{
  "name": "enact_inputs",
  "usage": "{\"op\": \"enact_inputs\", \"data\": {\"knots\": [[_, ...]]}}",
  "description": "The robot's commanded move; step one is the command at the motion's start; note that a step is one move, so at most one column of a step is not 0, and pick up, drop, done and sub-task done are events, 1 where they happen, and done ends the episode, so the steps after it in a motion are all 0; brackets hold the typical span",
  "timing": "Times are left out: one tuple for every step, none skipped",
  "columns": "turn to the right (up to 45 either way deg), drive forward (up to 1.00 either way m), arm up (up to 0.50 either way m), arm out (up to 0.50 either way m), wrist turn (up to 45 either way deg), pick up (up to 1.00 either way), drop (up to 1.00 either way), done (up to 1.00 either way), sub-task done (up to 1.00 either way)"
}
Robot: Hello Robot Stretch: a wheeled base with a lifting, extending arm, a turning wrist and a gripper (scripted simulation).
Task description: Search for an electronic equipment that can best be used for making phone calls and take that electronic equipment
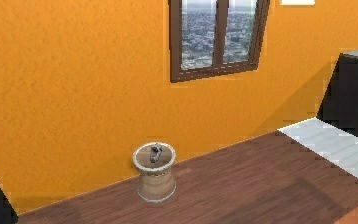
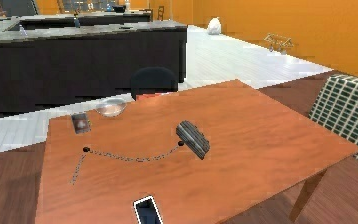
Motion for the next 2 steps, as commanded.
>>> {"op": "enact_inputs", "data": {"knots": [[0.0, 0.00, 0.00, 0.00, 0.0, 1.00, 0.00, 0.00, 0.00], [0.0, 0.00, 0.10, 0.00, 0.0, 0.00, 0.00, 0.00, 0.00]]}}
